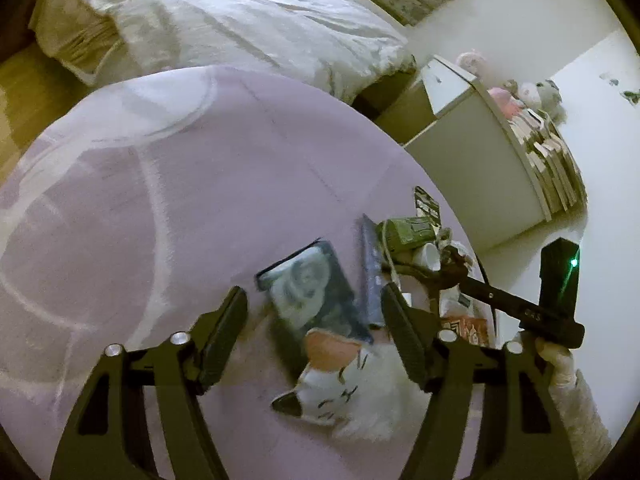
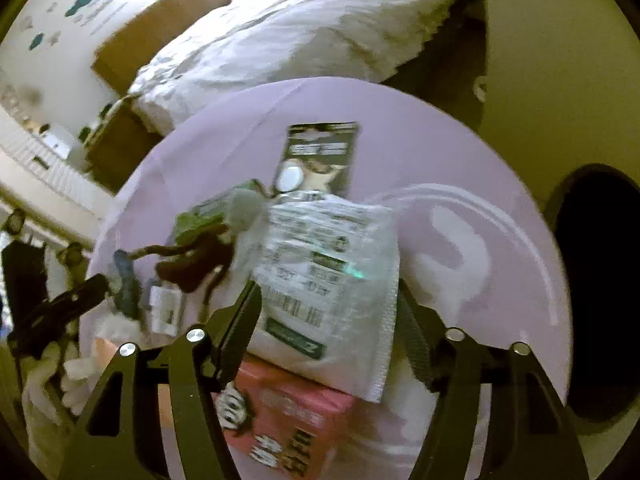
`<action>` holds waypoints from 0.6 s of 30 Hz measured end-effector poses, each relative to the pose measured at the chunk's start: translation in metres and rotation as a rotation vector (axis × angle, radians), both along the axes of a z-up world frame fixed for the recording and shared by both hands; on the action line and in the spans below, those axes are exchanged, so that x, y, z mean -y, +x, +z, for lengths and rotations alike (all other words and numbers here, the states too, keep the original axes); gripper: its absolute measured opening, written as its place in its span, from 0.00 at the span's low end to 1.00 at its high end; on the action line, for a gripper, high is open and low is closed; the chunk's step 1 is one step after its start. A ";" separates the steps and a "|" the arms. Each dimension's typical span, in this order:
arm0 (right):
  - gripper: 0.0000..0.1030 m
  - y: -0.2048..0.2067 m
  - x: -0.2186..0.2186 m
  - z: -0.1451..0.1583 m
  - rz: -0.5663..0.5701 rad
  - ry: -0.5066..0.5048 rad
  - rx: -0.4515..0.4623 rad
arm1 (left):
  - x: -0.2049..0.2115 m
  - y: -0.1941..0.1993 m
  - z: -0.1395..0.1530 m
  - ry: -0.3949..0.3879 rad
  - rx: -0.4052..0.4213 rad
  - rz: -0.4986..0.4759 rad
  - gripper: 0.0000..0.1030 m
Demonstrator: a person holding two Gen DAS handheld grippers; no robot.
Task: Collect trash
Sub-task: 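Grasp a dark wrapper with the left gripper while the right grasps a clear plastic bag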
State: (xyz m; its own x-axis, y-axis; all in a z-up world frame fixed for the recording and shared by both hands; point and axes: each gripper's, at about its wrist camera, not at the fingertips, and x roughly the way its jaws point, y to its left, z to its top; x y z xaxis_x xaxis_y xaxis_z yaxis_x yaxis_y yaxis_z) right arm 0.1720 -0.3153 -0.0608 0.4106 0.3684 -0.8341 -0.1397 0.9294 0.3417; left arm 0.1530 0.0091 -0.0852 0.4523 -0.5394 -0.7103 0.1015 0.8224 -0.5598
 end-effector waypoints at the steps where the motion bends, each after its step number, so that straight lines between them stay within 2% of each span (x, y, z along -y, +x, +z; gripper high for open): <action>1: 0.47 0.001 -0.004 0.000 0.011 -0.004 0.003 | 0.004 0.001 -0.001 0.003 0.000 -0.015 0.48; 2: 0.41 0.001 -0.006 0.001 0.016 -0.005 0.012 | 0.008 0.002 -0.001 0.002 0.000 -0.028 0.35; 3: 0.33 0.001 -0.007 0.003 0.017 -0.008 0.020 | 0.011 0.002 -0.002 -0.001 0.001 -0.035 0.26; 5: 0.23 -0.002 -0.009 0.010 0.027 -0.017 0.042 | 0.013 0.000 0.000 -0.005 0.024 -0.039 0.17; 9: 0.17 -0.014 -0.013 0.032 0.059 -0.036 0.116 | 0.009 -0.009 0.014 -0.007 0.103 -0.027 0.13; 15: 0.15 -0.039 -0.008 0.073 0.066 -0.027 0.251 | 0.000 -0.029 0.059 0.025 0.252 0.008 0.12; 18: 0.15 -0.051 -0.004 0.097 0.070 -0.034 0.321 | -0.005 -0.038 0.082 0.015 0.304 0.014 0.12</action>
State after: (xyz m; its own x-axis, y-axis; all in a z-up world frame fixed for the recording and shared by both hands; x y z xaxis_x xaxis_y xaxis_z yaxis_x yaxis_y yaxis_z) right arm 0.1214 -0.3111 0.0361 0.6293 0.3788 -0.6786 -0.2988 0.9240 0.2387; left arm 0.1153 0.0137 -0.0032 0.6524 -0.5224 -0.5491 0.2512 0.8326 -0.4936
